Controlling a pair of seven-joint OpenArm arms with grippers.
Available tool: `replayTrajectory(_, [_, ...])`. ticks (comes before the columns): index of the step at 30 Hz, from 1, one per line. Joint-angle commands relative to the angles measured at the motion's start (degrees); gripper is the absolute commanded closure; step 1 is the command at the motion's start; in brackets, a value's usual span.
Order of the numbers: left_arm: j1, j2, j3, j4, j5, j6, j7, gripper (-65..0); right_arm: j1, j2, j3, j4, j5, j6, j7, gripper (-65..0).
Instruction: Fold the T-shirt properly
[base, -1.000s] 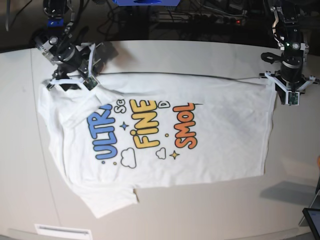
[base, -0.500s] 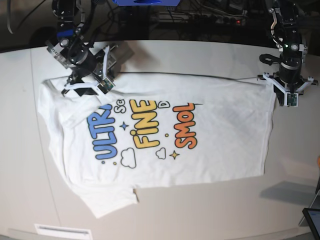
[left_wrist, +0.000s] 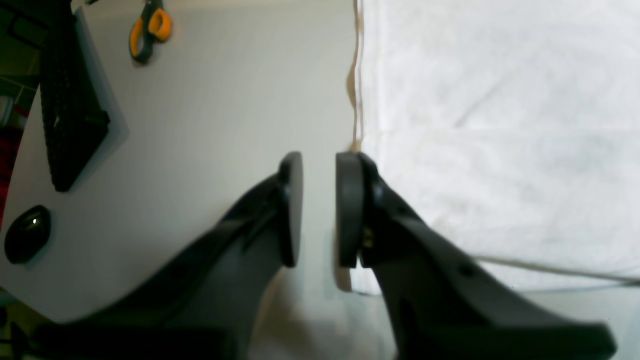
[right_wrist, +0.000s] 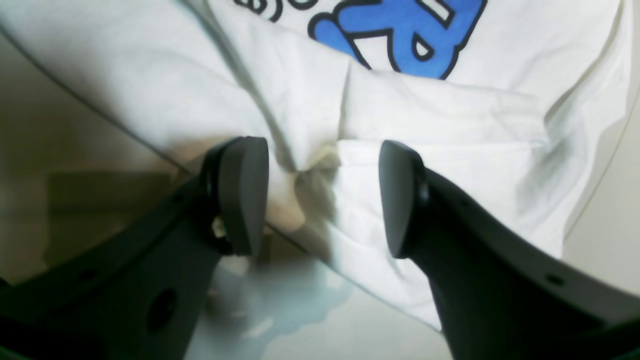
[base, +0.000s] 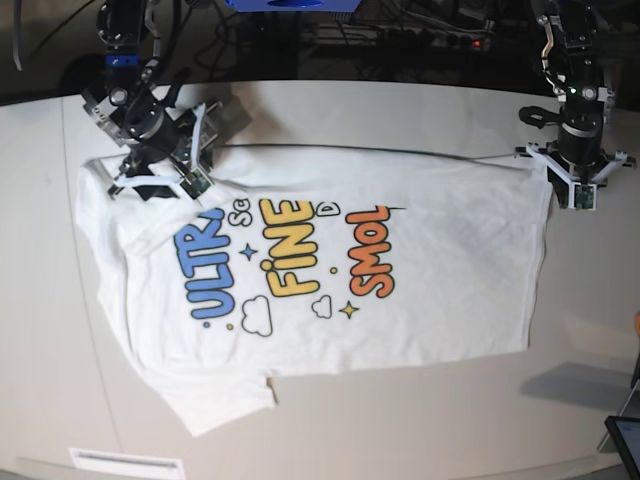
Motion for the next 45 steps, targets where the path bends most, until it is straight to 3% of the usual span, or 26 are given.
replayTrajectory(1, [0.1,-0.9,-0.5,0.9,0.0,0.5,-1.2,-12.3,0.2,-0.1,0.0,0.9,0.3,-0.3,1.1,-33.7])
replayTrajectory(6, [0.2,-0.9,-0.5,0.9,0.0,0.5,-1.2,-12.1,1.0,-0.1,0.0,-0.1,0.4,-0.3,1.1,-33.1])
replayTrajectory(11, [0.1,-0.9,-0.5,0.9,0.0,0.5,-1.2,-12.1,1.5,-0.1,-0.1,-1.7,0.4,-0.3,1.1,-22.9])
replayTrajectory(17, [0.0,-0.9,-0.5,0.9,0.0,0.5,-1.2,-12.1,2.3,-0.1,-0.1,-3.1,0.4,-0.3,1.1,-21.0])
replayTrajectory(19, [-0.2,-0.9,-0.5,0.9,0.0,0.5,-1.1,-12.1,2.3,-0.1,-0.1,-3.1,0.4,-0.3,1.1,-15.7])
replayTrajectory(22, [-0.3,-0.9,-0.5,0.9,0.0,0.5,-1.1,-12.1,3.3,-0.1,-0.1,-3.1,0.4,-0.3,-1.2,-1.0])
replayTrajectory(33, [-0.4,-0.9,-0.6,0.1,0.0,0.5,-1.1,-12.1,8.2,-0.1,-0.6,-2.8,0.4,-0.3,-7.7,-1.5])
replayTrajectory(45, [-0.2,-0.9,-1.0,-1.0,0.0,0.5,-1.2,-12.1,13.7,0.0,-8.4,-2.6,0.4,-0.3,-12.5,-1.5])
